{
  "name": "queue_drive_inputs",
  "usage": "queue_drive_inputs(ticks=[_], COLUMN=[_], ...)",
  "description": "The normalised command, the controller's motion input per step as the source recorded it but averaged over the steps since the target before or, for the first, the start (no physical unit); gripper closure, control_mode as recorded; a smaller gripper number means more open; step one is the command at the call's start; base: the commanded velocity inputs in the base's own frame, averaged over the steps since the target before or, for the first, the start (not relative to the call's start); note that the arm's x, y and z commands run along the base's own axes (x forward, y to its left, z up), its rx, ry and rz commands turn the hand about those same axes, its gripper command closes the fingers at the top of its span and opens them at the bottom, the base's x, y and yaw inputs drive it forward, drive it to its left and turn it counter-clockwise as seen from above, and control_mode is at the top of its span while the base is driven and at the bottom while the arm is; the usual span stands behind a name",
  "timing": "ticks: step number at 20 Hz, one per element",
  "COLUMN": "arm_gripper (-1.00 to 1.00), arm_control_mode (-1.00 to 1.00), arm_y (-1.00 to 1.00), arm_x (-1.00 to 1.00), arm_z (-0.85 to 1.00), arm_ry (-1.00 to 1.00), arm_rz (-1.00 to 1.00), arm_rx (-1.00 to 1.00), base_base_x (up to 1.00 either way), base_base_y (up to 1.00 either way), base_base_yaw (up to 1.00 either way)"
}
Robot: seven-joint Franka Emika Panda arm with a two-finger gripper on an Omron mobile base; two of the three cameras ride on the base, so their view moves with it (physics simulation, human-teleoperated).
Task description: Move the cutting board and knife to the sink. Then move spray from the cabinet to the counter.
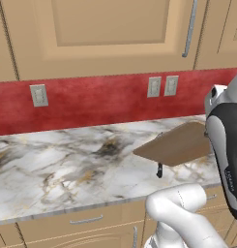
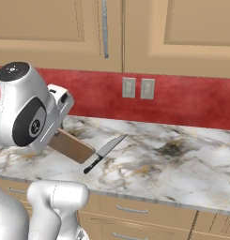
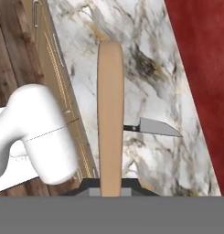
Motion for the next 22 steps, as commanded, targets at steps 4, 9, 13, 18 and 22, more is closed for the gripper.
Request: queue_drive_inputs(ticks=[4, 9, 13, 18, 22], arm_gripper=[1.00, 1.00, 1.00, 1.00, 1.00], arm_control_mode=[-1.00, -1.00, -1.00, 1.00, 1.00], arm_y=[0.00, 0.00, 0.00, 0.00, 0.00], arm_x=[0.23, 0.12, 0.07, 0.02, 0.00], arm_z=[0.00, 0.00, 0.00, 0.00, 0.00], arm_ry=[0.00, -0.05, -0.08, -0.01, 0.00], arm_rz=[0.00, 0.01, 0.00, 0.00, 0.00], arm_rx=[0.00, 0.00, 0.00, 0.00, 0.00], base_base_x=[0.00, 0.00, 0.00, 0.00, -0.36], base_base_y=[0.00, 0.00, 0.00, 0.00, 0.00], base_base_yaw=[0.00, 0.00, 0.00, 0.00, 0.01])
